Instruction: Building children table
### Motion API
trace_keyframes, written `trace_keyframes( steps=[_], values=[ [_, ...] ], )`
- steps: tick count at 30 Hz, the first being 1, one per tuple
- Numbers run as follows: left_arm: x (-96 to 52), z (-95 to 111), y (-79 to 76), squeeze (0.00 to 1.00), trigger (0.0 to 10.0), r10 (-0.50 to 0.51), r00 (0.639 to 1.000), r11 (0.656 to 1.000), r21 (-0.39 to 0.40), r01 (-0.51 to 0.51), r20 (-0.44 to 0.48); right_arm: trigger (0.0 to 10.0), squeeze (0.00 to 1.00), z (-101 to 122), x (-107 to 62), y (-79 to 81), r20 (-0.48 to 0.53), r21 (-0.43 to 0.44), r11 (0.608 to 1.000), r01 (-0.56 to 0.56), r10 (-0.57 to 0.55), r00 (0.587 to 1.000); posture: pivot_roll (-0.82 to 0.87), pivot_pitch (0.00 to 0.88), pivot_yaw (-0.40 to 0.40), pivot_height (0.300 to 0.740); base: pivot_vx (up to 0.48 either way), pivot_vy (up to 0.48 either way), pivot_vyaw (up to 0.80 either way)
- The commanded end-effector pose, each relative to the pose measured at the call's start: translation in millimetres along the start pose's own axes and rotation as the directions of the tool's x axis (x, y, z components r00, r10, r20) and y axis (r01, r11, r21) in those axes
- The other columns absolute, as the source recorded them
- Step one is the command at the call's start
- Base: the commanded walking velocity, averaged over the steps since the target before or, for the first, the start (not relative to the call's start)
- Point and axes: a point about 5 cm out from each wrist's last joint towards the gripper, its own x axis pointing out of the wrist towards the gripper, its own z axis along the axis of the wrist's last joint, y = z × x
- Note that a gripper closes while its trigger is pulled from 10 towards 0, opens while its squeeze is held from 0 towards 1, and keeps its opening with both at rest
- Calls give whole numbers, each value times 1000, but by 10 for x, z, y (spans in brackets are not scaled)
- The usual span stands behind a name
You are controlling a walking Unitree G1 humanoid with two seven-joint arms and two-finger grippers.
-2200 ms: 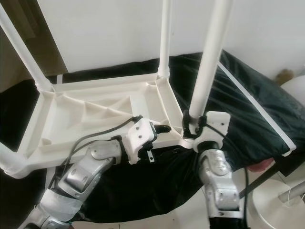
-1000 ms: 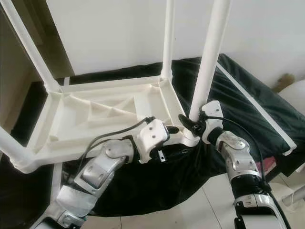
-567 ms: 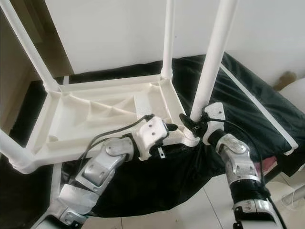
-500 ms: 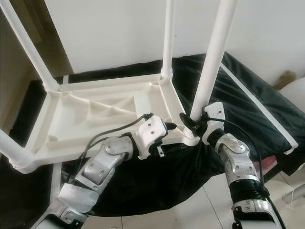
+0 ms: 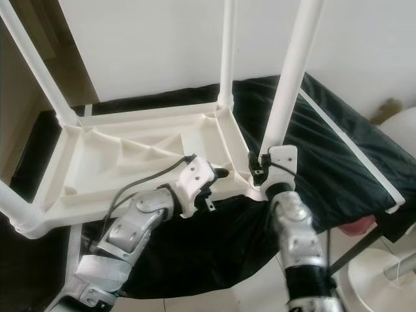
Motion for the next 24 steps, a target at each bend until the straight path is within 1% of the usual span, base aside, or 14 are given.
trace_keyframes(
  steps=[1,2,3,4,5,6,7,9,11,12,15,18,19,24],
  values=[
    [-19,-40,96,0,10000,185,983,983,1,-185,-14,10000,0,-327,-116,-53,-160,6,991,134,-131,978,-44,0,15,740,0,0,0],
    [-20,-45,104,0,10000,197,980,980,10,-197,-16,10000,0,-338,-143,-35,-162,11,979,202,-198,967,-43,0,14,740,0,0,0],
    [-20,-45,104,0,10000,197,980,980,10,-197,-16,10000,0,-338,-143,-35,-162,11,979,202,-198,967,-43,0,14,740,0,0,0],
    [-20,-50,109,0,10000,205,978,979,18,-205,-19,10000,0,-346,-161,-22,-165,13,969,246,-241,956,-43,0,14,740,0,0,0],
    [-21,-51,117,0,10000,220,975,975,34,-220,-20,10000,0,-354,-165,33,-177,43,962,269,-258,950,-45,0,14,740,0,0,0],
    [-20,-56,124,0,10000,231,973,973,34,-230,-20,10000,0,-342,-163,100,-181,61,963,264,-249,951,-51,0,17,740,0,0,0],
    [-20,-56,124,0,10000,231,973,973,34,-230,-20,10000,0,-342,-163,100,-181,61,963,264,-249,951,-51,0,17,740,0,0,0],
    [-22,-63,126,0,10000,240,971,971,29,-239,-18,10000,0,-314,-167,174,-185,76,963,257,-239,953,-57,0,19,740,0,0,0],
    [-18,-74,127,0,10000,240,971,971,29,-239,-23,10000,0,-285,-166,159,-168,53,965,258,-246,955,-58,0,16,740,0,0,0],
    [-18,-80,128,0,10000,238,971,971,39,-237,-23,10000,0,-262,-167,125,-155,30,965,260,-253,955,-63,0,16,740,0,0,0],
    [-22,-76,133,0,10000,238,971,970,48,-237,-16,10000,0,-253,-170,113,-148,21,965,261,-255,956,-63,0,17,740,0,0,0],
    [-39,-79,142,0,10000,232,973,970,72,-231,-4,10000,0,-218,-189,87,-122,30,966,258,-252,960,-67,0,23,740,0,0,0],
    [-41,-81,136,0,10000,215,977,974,78,-214,0,10000,0,-198,-196,79,-112,43,967,253,-247,963,-71,0,28,740,0,0,0],
    [-42,-78,96,0,10000,169,985,983,71,-170,11,10000,0,-145,-212,61,-79,51,975,218,-214,974,-75,0,27,740,0,0,0]
  ],
)
